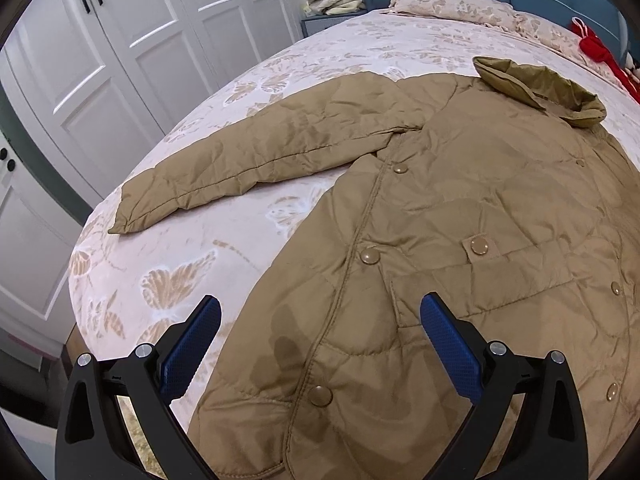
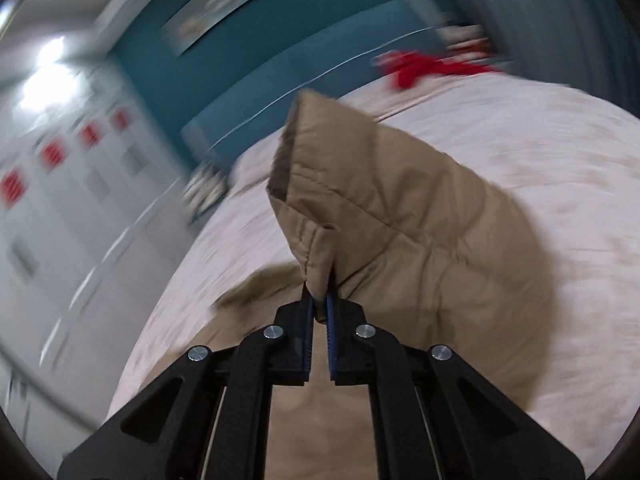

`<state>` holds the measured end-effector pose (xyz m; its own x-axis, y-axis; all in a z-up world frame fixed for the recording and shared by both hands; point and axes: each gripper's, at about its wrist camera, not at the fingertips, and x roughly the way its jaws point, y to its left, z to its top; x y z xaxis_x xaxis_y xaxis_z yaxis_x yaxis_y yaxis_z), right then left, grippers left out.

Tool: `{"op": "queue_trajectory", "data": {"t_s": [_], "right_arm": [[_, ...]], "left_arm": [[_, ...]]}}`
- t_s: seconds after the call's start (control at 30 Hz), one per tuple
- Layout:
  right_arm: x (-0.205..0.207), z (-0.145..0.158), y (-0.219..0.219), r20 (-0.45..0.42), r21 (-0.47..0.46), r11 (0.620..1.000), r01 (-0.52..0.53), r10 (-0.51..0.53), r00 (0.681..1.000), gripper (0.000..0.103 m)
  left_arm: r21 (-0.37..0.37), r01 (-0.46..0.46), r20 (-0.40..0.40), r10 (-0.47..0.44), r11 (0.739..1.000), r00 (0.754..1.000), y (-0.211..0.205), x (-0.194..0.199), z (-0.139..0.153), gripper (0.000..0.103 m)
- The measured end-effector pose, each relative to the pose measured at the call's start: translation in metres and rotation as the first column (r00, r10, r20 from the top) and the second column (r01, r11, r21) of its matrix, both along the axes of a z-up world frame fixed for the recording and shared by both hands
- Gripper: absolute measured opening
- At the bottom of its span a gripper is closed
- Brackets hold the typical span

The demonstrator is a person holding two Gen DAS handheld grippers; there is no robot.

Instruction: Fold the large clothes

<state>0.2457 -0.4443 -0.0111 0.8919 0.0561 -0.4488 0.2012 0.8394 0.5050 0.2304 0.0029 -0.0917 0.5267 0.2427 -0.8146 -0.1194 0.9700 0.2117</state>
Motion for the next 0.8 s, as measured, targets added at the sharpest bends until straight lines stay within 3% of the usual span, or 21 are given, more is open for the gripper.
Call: {"op": "queue_trajectory", "data": {"t_s": [0.13, 0.3, 0.37, 0.4, 0.43, 0.47, 0.53, 0.67, 0.8], "right_arm": [[0.041, -0.012, 0.099, -0.055, -0.05, 0.973, -0.224, 0.222, 0.974, 0.005], [0.062, -0.042, 0.18, -0.112, -0.022, 0.924, -0.382, 0.377, 0.919, 0.009], [0.065, -0.055, 0.202, -0.159, -0.017, 0.911, -0.413, 0.405, 0.9, 0.018], [0.061, -0.061, 0.21, -0.17, -0.003, 0.906, -0.424, 0.418, 0.892, 0.033], [0.055, -0.064, 0.213, -0.166, 0.01, 0.905, -0.425, 0.42, 0.892, 0.048], [0.055, -0.064, 0.212, -0.161, 0.016, 0.907, -0.422, 0.419, 0.894, 0.053], [0.04, -0.063, 0.208, -0.162, 0.0, 0.914, -0.406, 0.4, 0.902, 0.054], [0.006, -0.07, 0.189, -0.183, -0.039, 0.949, -0.314, 0.302, 0.936, 0.065], [-0.026, -0.079, 0.141, -0.227, -0.058, 0.982, -0.179, 0.162, 0.96, 0.066]], "left_arm": [[0.007, -0.018, -0.003, 0.018, 1.0, 1.0, 0.01, 0.002, -0.002, 0.098], [-0.008, -0.044, -0.019, 0.044, 0.999, 0.999, 0.026, 0.005, -0.006, 0.098], [-0.019, -0.05, -0.026, 0.049, 0.999, 0.998, 0.03, 0.006, -0.007, 0.098], [-0.032, -0.053, -0.03, 0.052, 0.998, 0.998, 0.033, 0.008, -0.007, 0.098], [-0.044, -0.054, -0.033, 0.052, 0.998, 0.998, 0.034, 0.009, -0.007, 0.098], [-0.059, -0.056, -0.035, 0.054, 0.997, 0.998, 0.035, 0.011, -0.007, 0.098], [-0.091, -0.055, -0.037, 0.052, 0.994, 0.998, 0.036, 0.015, -0.005, 0.098], [-0.181, -0.043, -0.03, 0.039, 0.983, 0.999, 0.029, 0.03, 0.004, 0.098], [-0.35, -0.022, -0.067, -0.002, 0.937, 0.998, 0.007, 0.061, 0.009, 0.098]]}}
